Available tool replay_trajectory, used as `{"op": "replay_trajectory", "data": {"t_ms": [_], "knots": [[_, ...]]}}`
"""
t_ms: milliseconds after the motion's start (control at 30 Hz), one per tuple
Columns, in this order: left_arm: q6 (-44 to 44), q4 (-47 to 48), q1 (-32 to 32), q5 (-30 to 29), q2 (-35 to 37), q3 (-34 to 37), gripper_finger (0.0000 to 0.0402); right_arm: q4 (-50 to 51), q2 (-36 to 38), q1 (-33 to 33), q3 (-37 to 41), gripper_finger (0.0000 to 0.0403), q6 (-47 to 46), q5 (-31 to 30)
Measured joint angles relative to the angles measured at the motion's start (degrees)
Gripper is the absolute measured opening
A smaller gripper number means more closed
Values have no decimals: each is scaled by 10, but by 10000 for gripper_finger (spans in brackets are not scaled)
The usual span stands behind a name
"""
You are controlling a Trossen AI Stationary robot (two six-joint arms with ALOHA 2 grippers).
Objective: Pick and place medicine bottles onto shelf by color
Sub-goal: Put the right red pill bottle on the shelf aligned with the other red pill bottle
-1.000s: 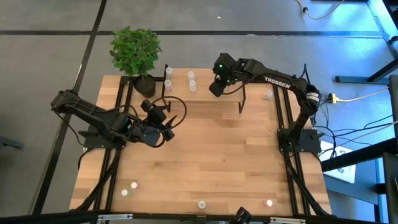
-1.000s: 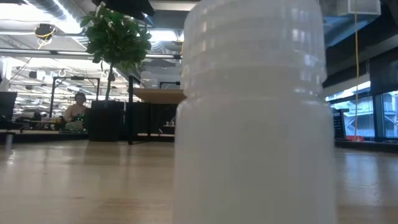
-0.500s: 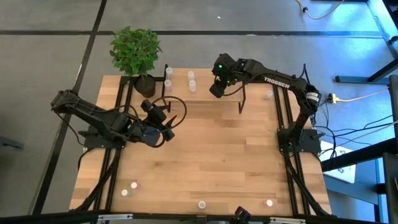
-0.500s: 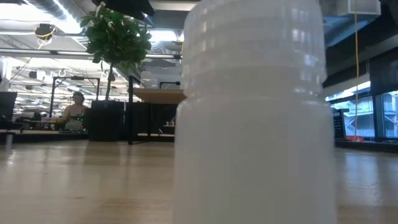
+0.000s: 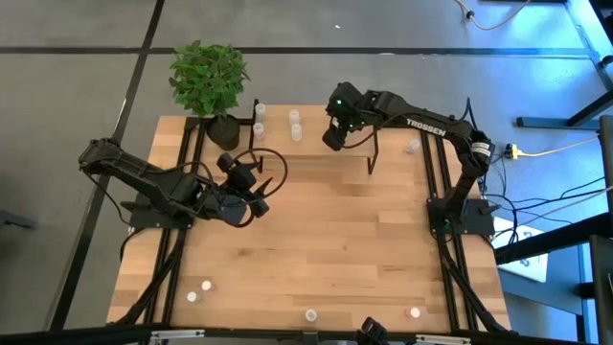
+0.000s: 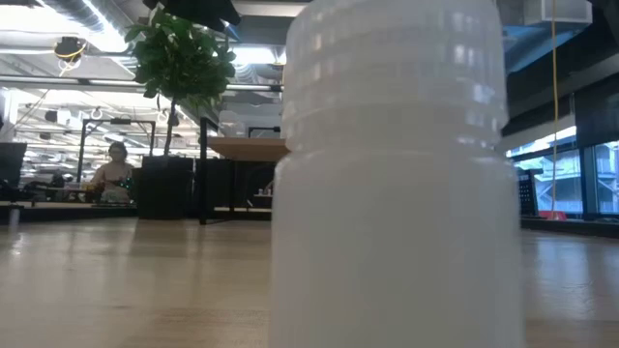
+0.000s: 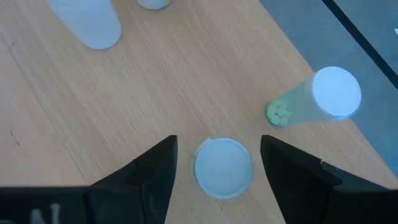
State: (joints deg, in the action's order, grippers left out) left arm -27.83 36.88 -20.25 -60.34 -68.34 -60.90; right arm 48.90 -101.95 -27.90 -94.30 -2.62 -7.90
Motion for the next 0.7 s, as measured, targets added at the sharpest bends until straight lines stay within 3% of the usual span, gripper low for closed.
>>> {"op": "replay_trajectory", "data": {"t_ms": [700], "knots": [[5, 0, 0, 11, 0, 0, 237, -13, 1, 0, -25, 233, 4, 0]]}}
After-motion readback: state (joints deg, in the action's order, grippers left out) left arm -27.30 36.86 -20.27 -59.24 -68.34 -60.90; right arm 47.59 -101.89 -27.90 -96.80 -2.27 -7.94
